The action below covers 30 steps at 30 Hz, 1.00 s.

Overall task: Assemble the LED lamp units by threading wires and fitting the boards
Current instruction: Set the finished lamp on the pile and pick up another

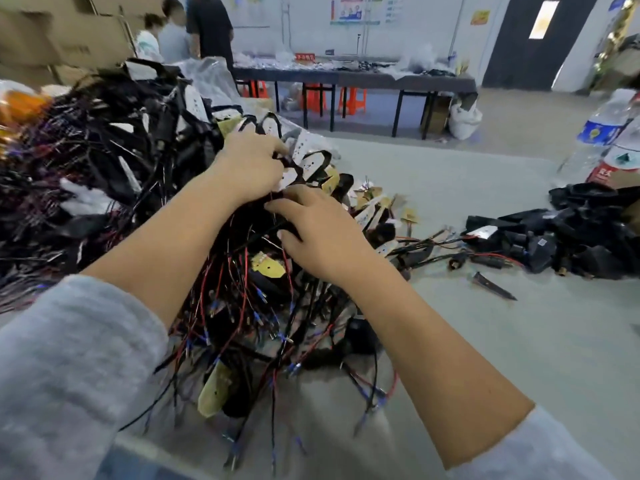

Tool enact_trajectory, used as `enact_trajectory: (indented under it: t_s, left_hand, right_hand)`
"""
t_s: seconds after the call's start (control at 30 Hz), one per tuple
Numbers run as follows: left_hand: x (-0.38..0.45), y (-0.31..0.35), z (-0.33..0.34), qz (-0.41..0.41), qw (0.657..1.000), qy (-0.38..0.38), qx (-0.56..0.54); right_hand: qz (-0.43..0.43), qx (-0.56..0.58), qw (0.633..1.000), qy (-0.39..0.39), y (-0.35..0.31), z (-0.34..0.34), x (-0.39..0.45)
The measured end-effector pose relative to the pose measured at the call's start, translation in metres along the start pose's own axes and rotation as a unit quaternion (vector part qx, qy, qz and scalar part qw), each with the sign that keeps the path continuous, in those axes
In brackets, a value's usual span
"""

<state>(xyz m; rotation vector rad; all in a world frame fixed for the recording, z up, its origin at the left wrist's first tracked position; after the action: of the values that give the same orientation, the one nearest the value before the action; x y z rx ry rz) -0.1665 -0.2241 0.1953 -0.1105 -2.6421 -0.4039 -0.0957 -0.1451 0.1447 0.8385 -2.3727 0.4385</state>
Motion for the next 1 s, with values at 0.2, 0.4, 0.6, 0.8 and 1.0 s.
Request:
enact_trajectory:
  t_s: [0.2, 0.4, 0.6, 0.8, 1.0]
  left_hand:
    - [-0.024, 0.063, 0.014, 0.049, 0.996, 0.023, -0.076]
    - [-0.065, 0.154, 0.06, 0.06, 0.972, -0.015, -0.227]
    - [-0.119, 0.226, 0.15, -0.007, 0.917, -0.109, -0.383]
    - [-0.129, 0.224, 0.201, -0.141, 0.872, -0.124, -0.453]
    - [-0.13, 0.206, 0.213, -0.15, 0.885, -0.086, -0.431]
  right_hand:
    - [0.065, 0.028, 0.997, 0.036, 0.046, -0.029, -0.059]
    - [0.195, -0.014, 0.981, 0.0, 0.124, -0.048, -0.14]
    - [0.309, -0.034, 0.95, 0.001, 0.183, -0.067, -0.196]
    - [0.329, -0.094, 0.939, 0.013, 0.219, -0.069, -0.192]
    - [0.352, -0.077, 0.932, 0.03, 0.237, -0.049, -0.164]
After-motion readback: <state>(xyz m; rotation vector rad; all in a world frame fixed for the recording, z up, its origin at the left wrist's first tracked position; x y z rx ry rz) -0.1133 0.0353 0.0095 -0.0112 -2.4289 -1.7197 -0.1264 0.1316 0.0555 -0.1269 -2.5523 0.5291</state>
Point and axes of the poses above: each hand's wrist, its own x-axis towards the middle knuckle, its own z-axis out of the palm, y = z × x, the point moved 10 cm from there along x, towards the middle knuckle, and after that the axes turned 9 degrees about y, right-handed, at the moved point
